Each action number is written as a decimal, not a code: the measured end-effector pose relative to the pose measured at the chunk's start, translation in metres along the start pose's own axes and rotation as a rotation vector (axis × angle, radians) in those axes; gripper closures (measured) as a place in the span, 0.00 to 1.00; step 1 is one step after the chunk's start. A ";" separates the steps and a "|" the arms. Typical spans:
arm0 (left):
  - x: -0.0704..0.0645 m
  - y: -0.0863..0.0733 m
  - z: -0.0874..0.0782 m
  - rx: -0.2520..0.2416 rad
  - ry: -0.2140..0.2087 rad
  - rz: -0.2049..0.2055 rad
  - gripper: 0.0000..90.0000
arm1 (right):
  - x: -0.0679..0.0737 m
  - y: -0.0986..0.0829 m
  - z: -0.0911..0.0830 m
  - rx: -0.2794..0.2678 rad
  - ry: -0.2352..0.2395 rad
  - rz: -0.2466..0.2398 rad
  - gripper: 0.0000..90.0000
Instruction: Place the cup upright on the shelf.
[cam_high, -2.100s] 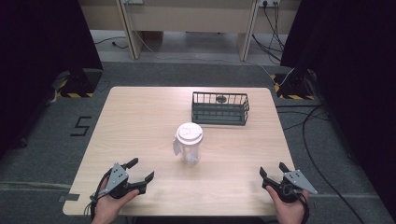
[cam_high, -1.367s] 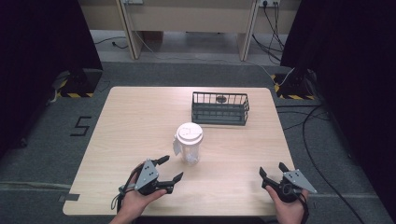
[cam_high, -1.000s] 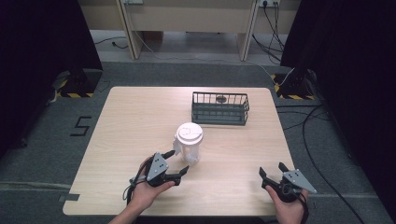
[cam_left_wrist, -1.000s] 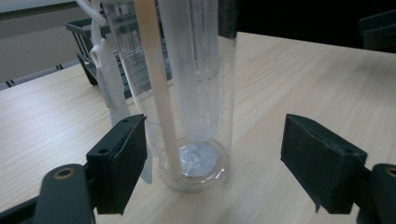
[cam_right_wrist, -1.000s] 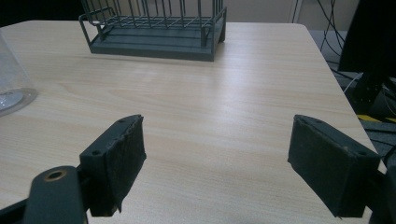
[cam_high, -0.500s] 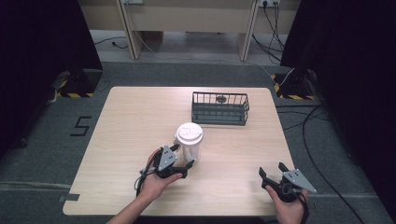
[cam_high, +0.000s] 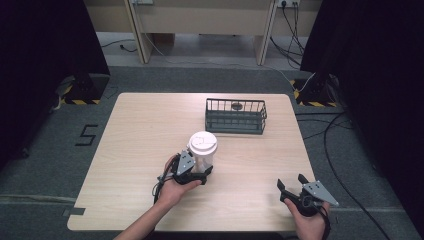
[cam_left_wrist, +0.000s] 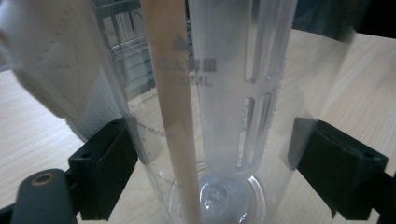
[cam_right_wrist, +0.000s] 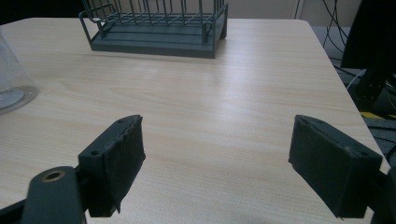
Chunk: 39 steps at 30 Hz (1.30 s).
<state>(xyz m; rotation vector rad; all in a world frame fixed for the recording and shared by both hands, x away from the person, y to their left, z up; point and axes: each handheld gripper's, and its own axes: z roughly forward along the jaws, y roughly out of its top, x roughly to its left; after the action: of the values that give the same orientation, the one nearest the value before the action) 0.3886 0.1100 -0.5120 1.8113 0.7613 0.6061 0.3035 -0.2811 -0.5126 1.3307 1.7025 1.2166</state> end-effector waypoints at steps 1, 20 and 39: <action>0.000 0.000 0.001 0.001 -0.001 -0.001 0.16 | 0.000 0.000 0.000 0.001 0.000 0.001 0.21; 0.000 0.000 0.007 -0.027 -0.005 -0.010 0.18 | -0.001 0.000 0.001 0.008 0.003 0.006 0.21; 0.001 0.006 0.004 -0.055 -0.004 -0.007 0.20 | -0.002 0.001 0.001 0.013 0.007 0.010 0.21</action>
<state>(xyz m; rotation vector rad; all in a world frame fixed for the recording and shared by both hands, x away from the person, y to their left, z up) 0.3935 0.1071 -0.5080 1.7583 0.7411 0.6134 0.3053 -0.2823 -0.5126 1.3455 1.7133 1.2191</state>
